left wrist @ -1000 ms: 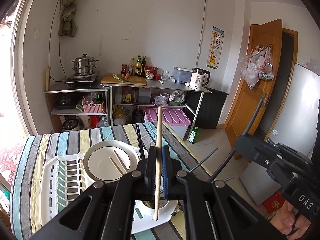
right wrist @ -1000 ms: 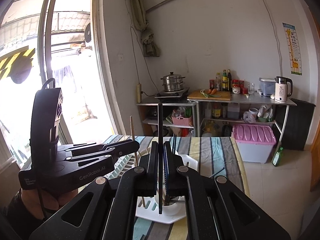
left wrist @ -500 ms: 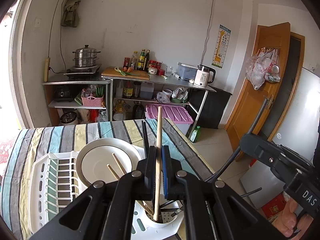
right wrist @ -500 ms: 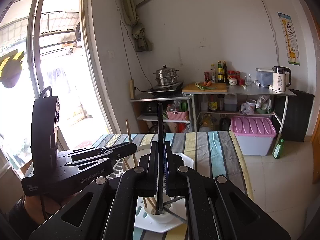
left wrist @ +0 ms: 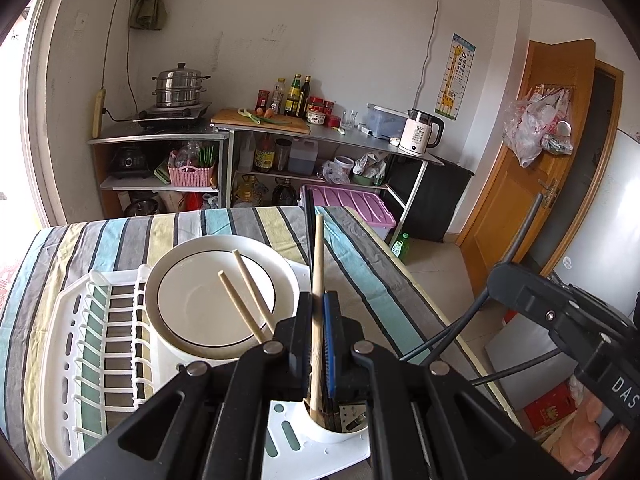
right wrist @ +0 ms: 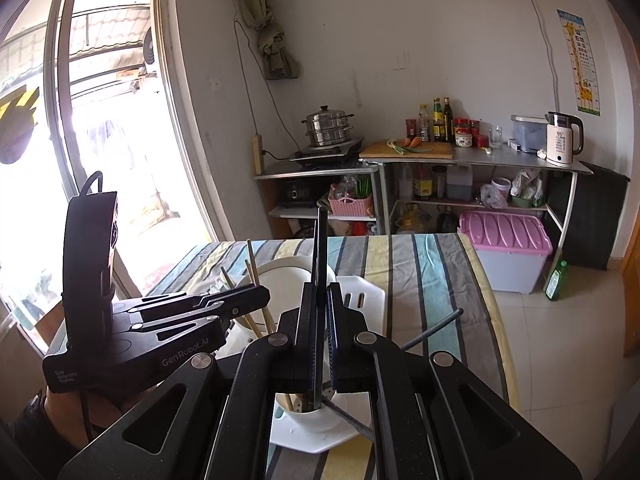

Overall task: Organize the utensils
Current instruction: 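Lower the wooden and black chopsticks into the white cup, then open both tools and move them back down to the cloth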

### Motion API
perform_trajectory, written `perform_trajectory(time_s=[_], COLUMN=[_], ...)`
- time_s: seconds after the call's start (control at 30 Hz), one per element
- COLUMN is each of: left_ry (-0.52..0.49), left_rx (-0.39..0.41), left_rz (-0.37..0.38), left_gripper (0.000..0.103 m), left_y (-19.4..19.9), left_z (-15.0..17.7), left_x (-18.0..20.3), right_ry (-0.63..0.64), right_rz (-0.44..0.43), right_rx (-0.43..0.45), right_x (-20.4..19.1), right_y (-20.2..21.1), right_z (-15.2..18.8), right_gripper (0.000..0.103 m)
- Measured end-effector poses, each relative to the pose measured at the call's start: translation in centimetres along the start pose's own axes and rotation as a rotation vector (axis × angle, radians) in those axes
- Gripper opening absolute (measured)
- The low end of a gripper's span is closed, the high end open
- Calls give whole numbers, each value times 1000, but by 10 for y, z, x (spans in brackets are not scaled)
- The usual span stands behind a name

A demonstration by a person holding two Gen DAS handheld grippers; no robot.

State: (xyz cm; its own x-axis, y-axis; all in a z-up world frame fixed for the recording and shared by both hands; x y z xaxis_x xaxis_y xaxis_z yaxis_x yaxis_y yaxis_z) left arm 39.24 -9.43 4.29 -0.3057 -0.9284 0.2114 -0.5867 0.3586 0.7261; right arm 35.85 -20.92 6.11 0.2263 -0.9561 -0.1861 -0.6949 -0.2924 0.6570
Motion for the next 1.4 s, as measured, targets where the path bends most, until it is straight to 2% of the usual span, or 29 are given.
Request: perform_trajectory(time_s=[0.13, 0.47, 0.6, 0.87, 1.1, 1.23, 1.4], left_ry=[9, 23, 31, 25, 25, 29, 36], left_rx=[-23, -22, -15, -8, 30, 51, 63], left_rz=[-11, -20, -22, -33, -47, -56, -62], left_gripper=[6, 6, 6, 6, 9, 17, 19], left_y=[-6, 0, 5, 19, 51, 73, 96], left_z=[8, 13, 15, 31, 58, 82, 119], left_x=[-4, -10, -13, -15, -16, -15, -16], right_ry=[3, 6, 11, 3, 6, 6, 3], right_rz=[9, 24, 36, 33, 23, 9, -7], right_rx=[-26, -55, -47, -29, 0, 18, 27], right_x=[2, 6, 6, 7, 1, -5, -13], right_y=[-6, -7, -2, 15, 42, 59, 77], right_z=[6, 9, 9, 18, 41, 62, 90], right_gripper=[5, 5, 17, 17, 18, 26, 28])
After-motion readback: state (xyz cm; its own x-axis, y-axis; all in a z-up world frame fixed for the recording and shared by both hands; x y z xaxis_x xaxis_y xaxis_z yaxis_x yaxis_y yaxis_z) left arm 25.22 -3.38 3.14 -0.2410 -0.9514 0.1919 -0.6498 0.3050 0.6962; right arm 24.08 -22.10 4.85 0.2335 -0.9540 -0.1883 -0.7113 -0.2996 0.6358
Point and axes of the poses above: each gripper's, at about its wrist camera, not at the fingertips, and y roughly against the way its jaws point, x to its right, z to its underside, the point moved 7 cm from there along -y, roughly the way its jaws point, and after that the axes turned 12 degrees about -x, right-handed, at the moved point
